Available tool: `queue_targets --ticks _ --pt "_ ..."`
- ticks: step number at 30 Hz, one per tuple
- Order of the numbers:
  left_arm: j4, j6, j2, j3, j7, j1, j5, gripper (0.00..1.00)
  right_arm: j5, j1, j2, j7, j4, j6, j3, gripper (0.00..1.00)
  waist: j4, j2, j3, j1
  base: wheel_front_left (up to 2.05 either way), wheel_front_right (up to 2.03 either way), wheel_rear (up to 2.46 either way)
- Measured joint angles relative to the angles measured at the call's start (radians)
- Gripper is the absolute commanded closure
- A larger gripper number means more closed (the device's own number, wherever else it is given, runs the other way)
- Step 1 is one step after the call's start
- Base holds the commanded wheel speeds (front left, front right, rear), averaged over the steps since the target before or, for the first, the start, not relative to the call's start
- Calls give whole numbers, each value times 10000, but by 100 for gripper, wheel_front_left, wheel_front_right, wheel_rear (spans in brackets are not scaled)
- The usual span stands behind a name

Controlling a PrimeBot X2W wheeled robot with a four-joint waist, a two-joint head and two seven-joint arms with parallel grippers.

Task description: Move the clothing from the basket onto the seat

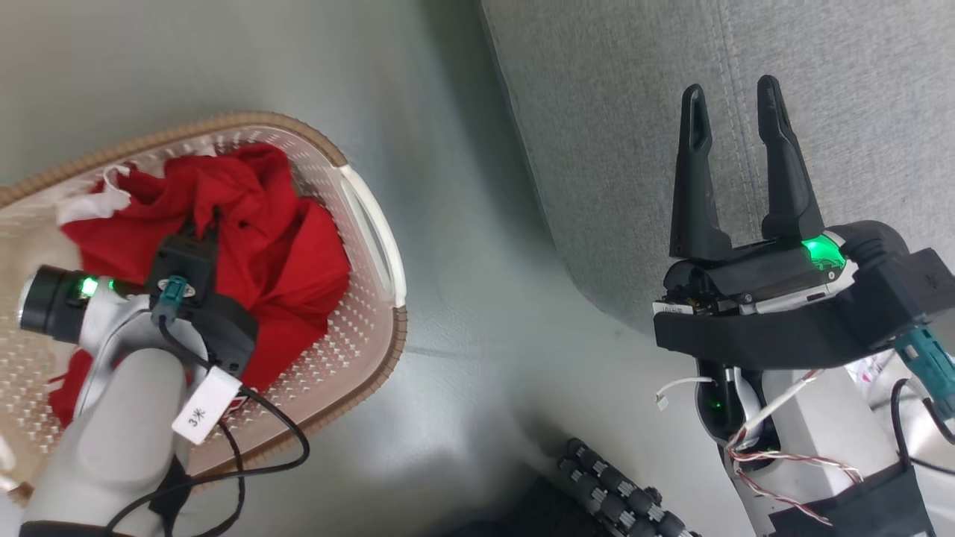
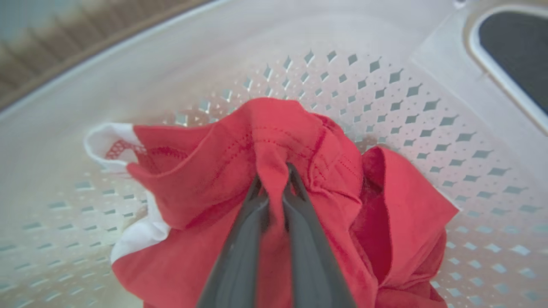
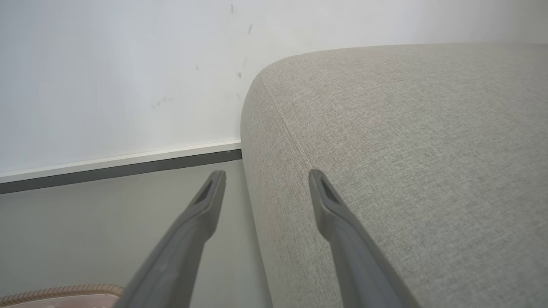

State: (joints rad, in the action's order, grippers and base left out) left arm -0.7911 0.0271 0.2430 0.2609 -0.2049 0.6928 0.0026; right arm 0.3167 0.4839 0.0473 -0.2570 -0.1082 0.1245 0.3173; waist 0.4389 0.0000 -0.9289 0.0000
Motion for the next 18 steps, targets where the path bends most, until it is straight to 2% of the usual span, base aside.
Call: queue_targets --ticks 7,18 --pt "211 -215 -303 33 -293 -160 -205 100 -96 35 0 0 780 0 -104 0 -304 0 663 -1 0 0 0" --pt "974 -884 -963 307 -443 -692 -652 100 -520 -40 6 2 1912 0 -380 0 -1041 0 2064 -2 0 0 0"
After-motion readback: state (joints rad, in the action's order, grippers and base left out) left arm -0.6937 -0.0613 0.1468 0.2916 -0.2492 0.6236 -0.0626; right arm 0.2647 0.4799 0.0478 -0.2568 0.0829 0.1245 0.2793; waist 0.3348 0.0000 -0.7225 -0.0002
